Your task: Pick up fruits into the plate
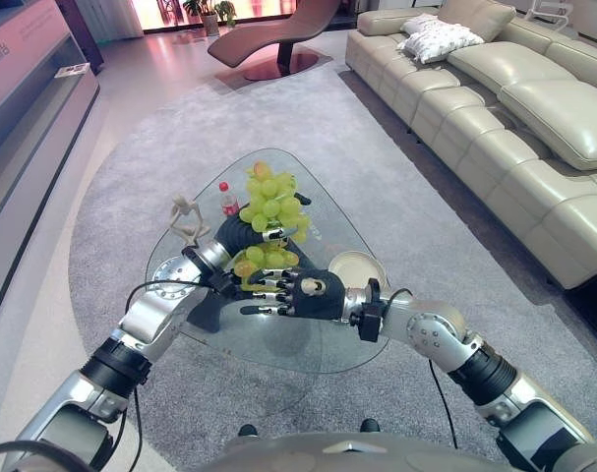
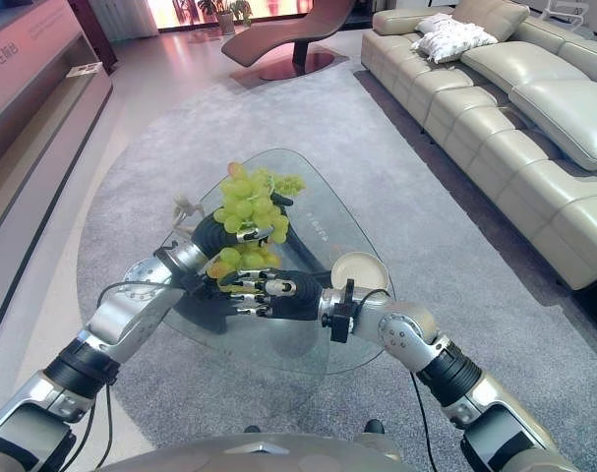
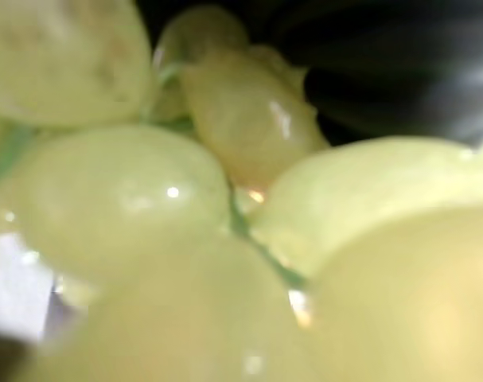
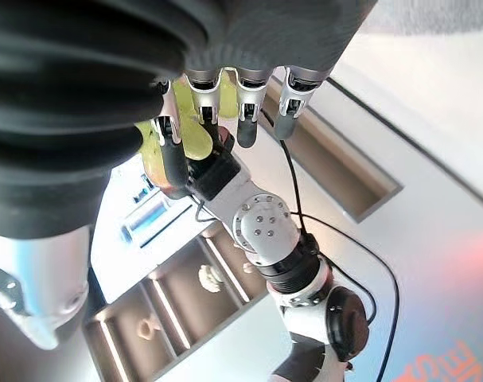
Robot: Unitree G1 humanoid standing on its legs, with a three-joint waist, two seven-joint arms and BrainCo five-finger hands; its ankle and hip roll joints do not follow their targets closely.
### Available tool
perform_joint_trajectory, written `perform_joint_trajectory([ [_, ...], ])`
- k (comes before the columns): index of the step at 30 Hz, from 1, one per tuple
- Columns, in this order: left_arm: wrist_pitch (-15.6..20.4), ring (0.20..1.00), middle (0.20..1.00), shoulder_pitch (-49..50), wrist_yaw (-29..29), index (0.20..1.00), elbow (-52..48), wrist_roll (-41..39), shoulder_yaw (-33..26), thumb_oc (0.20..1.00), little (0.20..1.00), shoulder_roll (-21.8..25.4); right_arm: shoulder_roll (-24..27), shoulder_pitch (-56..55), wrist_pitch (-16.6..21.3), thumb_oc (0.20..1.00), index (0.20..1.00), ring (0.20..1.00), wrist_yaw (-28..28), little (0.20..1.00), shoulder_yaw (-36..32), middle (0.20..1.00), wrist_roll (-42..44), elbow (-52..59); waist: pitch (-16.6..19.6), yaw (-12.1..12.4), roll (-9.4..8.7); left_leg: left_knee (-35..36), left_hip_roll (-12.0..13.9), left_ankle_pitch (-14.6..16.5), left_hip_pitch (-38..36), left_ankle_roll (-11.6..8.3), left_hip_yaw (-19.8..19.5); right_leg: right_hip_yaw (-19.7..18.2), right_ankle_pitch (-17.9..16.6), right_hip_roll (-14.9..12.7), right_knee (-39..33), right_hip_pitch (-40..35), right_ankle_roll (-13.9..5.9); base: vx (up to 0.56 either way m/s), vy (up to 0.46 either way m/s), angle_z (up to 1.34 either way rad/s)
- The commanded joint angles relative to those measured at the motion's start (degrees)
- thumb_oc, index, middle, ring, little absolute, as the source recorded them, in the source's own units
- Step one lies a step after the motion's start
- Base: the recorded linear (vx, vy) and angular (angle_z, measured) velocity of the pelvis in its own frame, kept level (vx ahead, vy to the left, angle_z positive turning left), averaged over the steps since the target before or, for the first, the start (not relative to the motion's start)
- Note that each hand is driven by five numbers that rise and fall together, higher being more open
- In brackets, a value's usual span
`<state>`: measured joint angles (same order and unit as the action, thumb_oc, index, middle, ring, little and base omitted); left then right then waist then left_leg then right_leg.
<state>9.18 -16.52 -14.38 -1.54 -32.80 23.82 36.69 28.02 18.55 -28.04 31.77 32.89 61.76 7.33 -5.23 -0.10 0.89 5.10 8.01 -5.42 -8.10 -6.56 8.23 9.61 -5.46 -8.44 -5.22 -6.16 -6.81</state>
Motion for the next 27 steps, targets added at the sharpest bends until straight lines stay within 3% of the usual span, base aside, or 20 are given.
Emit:
perform_joint_trajectory([
  [1,5.1,0.200,0.200,-4.6,2.1,0.200,-0.5,2.0,-6.5,0.200,0.200,1.7,-0.5,0.7,7.1,1.000,1.000,1.000,4.6,1.000,-7.2,1.000,1.7,5.0,0.8,0.2,-1.94,-3.6,-1.9,8.5,1.5,1.36,-0.7,2.8,8.1,-1.1,4.7,-1.6,-0.54,0.00,0.000,0.00],
  [7,7.4,0.200,0.200,0.0,1.4,0.200,2.0,3.6,-14.9,0.200,0.200,1.9,-0.2,-3.7,11.8,1.000,1.000,1.000,5.1,1.000,-18.4,1.000,1.3,1.7,0.7,0.1,-1.98,-3.2,-1.5,8.2,1.8,1.03,-0.6,3.6,8.1,-0.9,4.4,-1.6,-0.46,0.00,0.000,0.00],
  [14,8.0,0.200,0.200,1.8,-1.4,0.200,1.0,1.3,-18.5,0.200,0.200,1.6,-0.3,-6.8,15.5,1.000,1.000,1.000,-0.1,1.000,-26.3,1.000,-2.2,-6.2,0.6,-0.2,-1.86,-3.1,-1.5,8.3,1.9,1.00,-0.5,3.9,8.2,-0.9,4.3,-1.6,-0.43,-0.01,0.002,0.01],
  [21,6.8,0.200,0.200,1.0,-5.5,0.200,-2.8,-2.6,-16.6,0.200,0.200,1.4,-0.5,-6.3,16.1,1.000,1.000,1.000,-2.3,1.000,-25.4,1.000,-1.8,-9.7,0.1,-0.2,-1.64,-2.9,-1.5,8.2,1.8,1.10,-0.4,4.0,8.1,-0.8,4.1,-1.6,-0.41,-0.02,-0.001,0.00],
  [27,5.7,0.200,0.200,-3.4,-8.5,0.200,-6.3,-6.5,-11.1,0.200,0.200,0.4,-1.5,-1.3,14.5,1.000,1.000,1.000,-3.1,1.000,-19.4,1.000,-2.9,-12.3,0.0,0.1,-1.52,-2.9,-1.7,8.3,1.6,1.16,-0.7,3.9,8.0,-0.7,3.9,-2.0,-0.32,-0.01,-0.002,0.00],
])
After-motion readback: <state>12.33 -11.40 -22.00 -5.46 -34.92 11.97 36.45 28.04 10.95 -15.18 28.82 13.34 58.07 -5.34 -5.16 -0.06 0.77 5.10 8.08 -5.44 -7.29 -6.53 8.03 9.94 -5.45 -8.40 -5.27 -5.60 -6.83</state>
